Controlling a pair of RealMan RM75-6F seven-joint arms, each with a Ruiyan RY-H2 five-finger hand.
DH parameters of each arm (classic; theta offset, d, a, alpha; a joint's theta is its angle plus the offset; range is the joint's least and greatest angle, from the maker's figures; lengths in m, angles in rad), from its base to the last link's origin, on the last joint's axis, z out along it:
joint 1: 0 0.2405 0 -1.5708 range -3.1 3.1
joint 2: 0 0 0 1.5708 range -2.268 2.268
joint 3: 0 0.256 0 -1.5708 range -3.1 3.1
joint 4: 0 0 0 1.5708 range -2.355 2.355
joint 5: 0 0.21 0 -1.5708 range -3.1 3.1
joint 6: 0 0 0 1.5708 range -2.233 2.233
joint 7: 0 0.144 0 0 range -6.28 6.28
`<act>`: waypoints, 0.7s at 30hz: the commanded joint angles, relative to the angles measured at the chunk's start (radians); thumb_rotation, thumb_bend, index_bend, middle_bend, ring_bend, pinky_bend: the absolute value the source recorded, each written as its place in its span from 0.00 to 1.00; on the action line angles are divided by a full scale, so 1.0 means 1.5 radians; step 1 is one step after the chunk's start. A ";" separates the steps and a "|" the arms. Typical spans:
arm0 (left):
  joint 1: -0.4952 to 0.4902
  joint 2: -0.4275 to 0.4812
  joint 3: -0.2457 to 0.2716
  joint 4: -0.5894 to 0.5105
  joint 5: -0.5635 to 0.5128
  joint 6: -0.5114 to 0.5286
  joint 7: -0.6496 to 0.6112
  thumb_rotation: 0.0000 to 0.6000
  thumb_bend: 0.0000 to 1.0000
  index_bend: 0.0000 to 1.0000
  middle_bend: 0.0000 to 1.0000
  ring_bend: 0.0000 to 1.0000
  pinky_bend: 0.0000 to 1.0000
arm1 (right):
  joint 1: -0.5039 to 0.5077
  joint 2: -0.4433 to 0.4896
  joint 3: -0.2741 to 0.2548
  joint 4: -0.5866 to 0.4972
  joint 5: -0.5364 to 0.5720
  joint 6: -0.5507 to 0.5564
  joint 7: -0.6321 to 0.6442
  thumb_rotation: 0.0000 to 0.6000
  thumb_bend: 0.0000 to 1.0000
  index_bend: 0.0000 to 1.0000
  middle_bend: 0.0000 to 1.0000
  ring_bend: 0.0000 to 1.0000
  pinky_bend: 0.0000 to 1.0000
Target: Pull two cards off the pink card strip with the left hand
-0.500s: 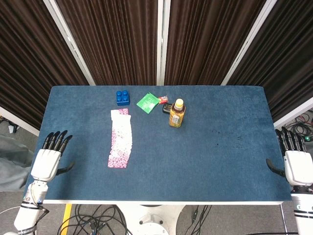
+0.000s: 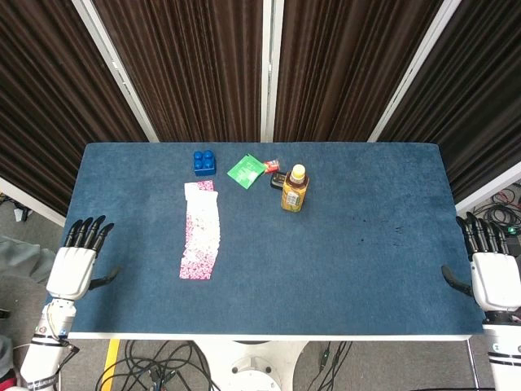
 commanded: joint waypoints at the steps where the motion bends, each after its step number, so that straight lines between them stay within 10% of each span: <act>1: 0.002 -0.003 0.000 0.007 -0.002 0.001 -0.004 0.85 0.23 0.11 0.03 0.00 0.06 | -0.007 -0.009 -0.012 0.004 -0.013 0.007 -0.011 1.00 0.17 0.00 0.00 0.00 0.00; 18: 0.007 -0.022 0.016 0.038 0.005 -0.005 -0.012 0.93 0.24 0.11 0.03 0.00 0.06 | -0.036 -0.016 -0.037 0.024 -0.025 0.020 0.002 1.00 0.17 0.00 0.00 0.00 0.00; 21: 0.006 -0.021 0.015 0.034 -0.002 -0.009 0.012 1.00 0.26 0.11 0.17 0.24 0.34 | -0.036 -0.014 -0.033 0.022 -0.025 0.023 0.005 1.00 0.17 0.00 0.00 0.00 0.00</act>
